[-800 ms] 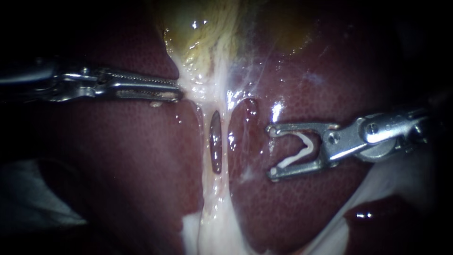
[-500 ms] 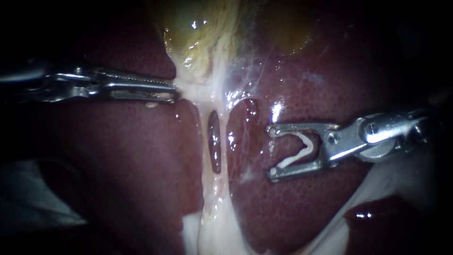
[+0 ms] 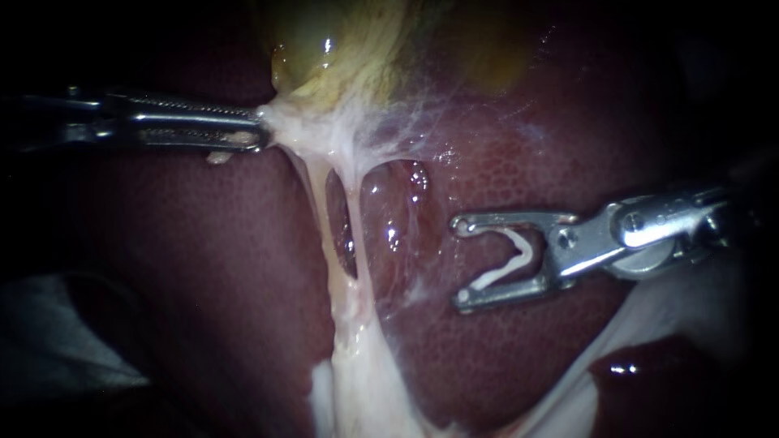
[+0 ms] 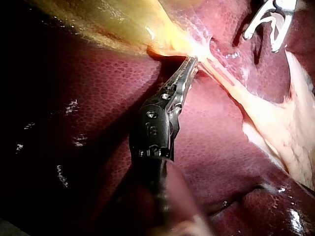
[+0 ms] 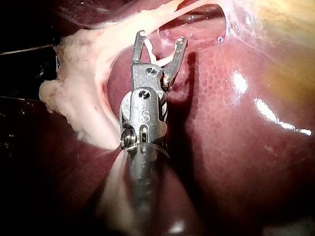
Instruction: Clipping first clip left tube
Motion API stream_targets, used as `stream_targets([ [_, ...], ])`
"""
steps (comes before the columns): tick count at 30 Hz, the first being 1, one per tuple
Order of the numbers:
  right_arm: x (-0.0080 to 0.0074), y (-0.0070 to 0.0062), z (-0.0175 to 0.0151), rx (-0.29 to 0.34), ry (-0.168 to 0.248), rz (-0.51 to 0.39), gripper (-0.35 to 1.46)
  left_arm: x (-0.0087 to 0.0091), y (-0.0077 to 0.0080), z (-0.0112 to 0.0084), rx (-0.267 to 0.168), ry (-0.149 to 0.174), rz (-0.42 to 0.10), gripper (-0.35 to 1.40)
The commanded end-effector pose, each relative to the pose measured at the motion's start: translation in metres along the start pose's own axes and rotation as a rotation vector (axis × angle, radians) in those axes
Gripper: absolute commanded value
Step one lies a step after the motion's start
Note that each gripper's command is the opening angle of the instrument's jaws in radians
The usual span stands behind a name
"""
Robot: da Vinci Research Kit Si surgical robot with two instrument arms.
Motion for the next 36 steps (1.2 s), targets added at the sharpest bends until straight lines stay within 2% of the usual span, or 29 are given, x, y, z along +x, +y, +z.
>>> stream_targets([
  [1, 0.0001, -0.0001, 0.0005, 0.006, 0.000, -0.007, 0.49, -0.0001, 0.0000, 0.0002, 0.001, 0.000, 0.001, -0.35],
  [7, 0.0004, -0.0006, 0.0044, 0.036, 0.016, 0.056, 0.49, 0.0000, 0.0000, 0.0002, 0.002, 0.000, 0.000, -0.35],
  [13, 0.0003, -0.0005, 0.0081, 0.050, 0.053, 0.100, 0.50, 0.0000, 0.0000, 0.0003, 0.002, 0.001, 0.000, -0.35],
  [17, 0.0001, -0.0004, 0.0100, 0.064, 0.057, 0.112, 0.50, 0.0000, 0.0000, 0.0004, 0.002, 0.001, 0.000, -0.35],
  [28, -0.0033, 0.0012, 0.0125, 0.087, 0.065, 0.138, 0.50, 0.0000, 0.0001, 0.0004, 0.003, 0.001, 0.000, -0.35],
  [36, -0.0044, 0.0023, 0.0133, 0.115, 0.073, 0.126, 0.50, 0.0000, 0.0001, 0.0004, 0.003, 0.001, 0.000, -0.35],
])
